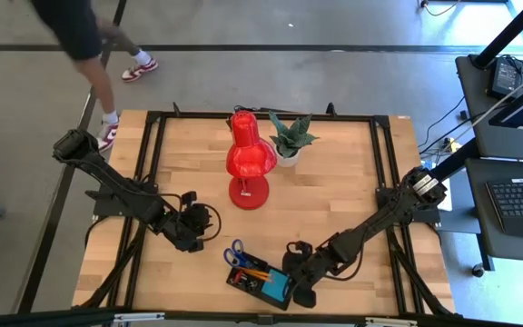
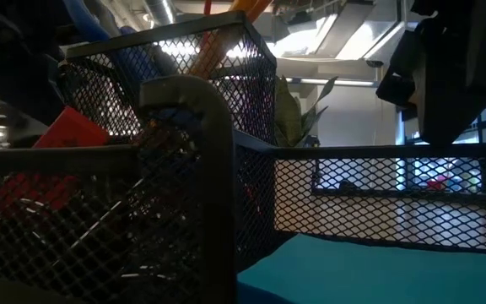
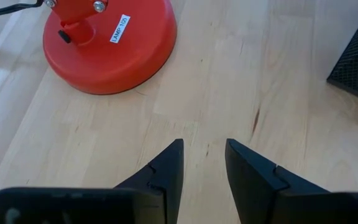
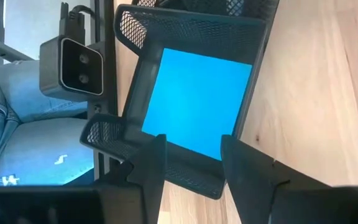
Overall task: Pick and place office supplies into organizer
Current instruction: Adjust the black desk organizer
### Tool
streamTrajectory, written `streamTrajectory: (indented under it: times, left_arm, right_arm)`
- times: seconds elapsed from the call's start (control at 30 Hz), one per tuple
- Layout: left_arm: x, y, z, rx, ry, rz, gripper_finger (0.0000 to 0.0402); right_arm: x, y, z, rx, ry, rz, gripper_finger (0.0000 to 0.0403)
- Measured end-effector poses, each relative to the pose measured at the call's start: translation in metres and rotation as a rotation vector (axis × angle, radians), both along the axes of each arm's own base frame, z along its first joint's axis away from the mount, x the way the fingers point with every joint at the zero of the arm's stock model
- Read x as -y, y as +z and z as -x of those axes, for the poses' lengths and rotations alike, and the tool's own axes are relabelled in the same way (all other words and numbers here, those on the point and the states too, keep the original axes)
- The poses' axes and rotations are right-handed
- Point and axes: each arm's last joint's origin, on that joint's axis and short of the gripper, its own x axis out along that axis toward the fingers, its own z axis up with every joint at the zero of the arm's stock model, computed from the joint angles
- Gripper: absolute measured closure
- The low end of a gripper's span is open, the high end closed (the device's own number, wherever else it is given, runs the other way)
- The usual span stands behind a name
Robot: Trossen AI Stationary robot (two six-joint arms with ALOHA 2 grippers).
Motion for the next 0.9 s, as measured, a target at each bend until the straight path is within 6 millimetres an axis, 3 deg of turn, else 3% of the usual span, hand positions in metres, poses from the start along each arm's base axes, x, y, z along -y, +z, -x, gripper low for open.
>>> streamTrajectory:
  times: [0.5,0.9]
  left_arm:
    - [0.000,0.000,0.000,-0.001,0.000,0.000,0.0289]
    - [0.000,0.000,0.000,-0.001,0.000,-0.001,0.0289]
  right_arm:
    - [0.010,-0.004,0.000,-0.046,-0.007,0.045,0.0247]
    - [0.030,-0.007,-0.005,-0.084,-0.029,0.140,0.0247]
